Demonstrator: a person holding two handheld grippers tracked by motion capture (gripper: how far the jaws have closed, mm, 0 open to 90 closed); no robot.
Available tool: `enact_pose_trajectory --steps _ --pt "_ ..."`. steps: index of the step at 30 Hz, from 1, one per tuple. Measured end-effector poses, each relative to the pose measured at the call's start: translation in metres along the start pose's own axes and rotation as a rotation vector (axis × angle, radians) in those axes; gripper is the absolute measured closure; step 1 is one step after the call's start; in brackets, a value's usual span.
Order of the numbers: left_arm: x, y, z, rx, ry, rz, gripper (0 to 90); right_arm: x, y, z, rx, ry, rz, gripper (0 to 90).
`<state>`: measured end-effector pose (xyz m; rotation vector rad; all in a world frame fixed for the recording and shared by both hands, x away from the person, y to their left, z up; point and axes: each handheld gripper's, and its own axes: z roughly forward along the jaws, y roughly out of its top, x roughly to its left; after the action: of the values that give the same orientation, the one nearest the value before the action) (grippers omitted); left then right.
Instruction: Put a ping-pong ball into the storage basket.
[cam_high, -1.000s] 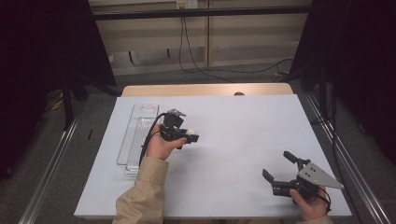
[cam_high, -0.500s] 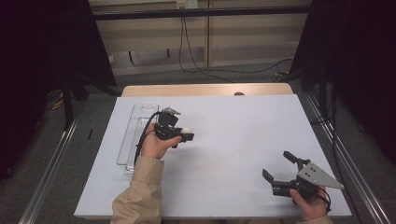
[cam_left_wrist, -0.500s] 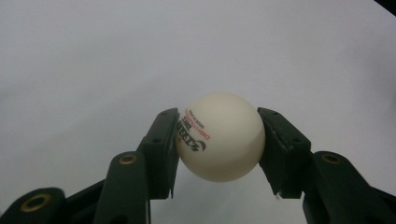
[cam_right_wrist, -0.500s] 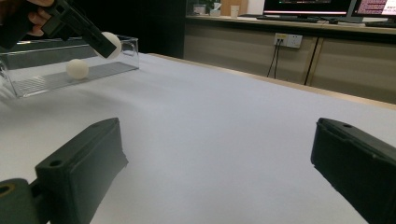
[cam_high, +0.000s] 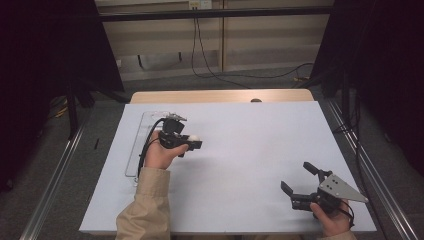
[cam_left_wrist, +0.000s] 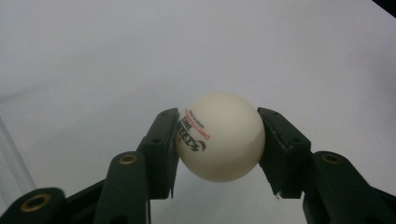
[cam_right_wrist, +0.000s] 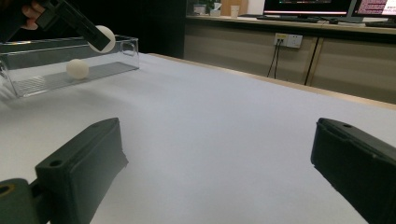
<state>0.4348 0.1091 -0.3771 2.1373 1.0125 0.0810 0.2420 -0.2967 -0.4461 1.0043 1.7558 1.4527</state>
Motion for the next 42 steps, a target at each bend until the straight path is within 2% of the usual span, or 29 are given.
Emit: enact_pose_trajectory --steps 1,6,19,29,42 --pt "0.0 0.0 -0.001 -0.006 0.003 -0.009 51.0 0.0 0.0 0.0 0.0 0.0 0.001 1.9" --pt "0.002 0.0 -0.004 -0.003 0.022 -0.005 51.0 0.0 0.0 0.0 -0.001 0.0 0.0 1.9" --pt "0.007 -0.001 -0.014 -0.004 0.037 -0.007 51.1 0.0 0.0 0.0 -0.001 0.002 -0.003 1.9" --pt "0.017 -0.004 -0.026 -0.025 0.058 -0.034 51.0 0.001 0.0 0.001 -0.001 0.004 -0.004 1.9" --pt "0.03 -0.01 -0.038 -0.025 0.12 -0.047 51.1 0.001 0.0 0.001 0.001 0.004 -0.003 1.9"
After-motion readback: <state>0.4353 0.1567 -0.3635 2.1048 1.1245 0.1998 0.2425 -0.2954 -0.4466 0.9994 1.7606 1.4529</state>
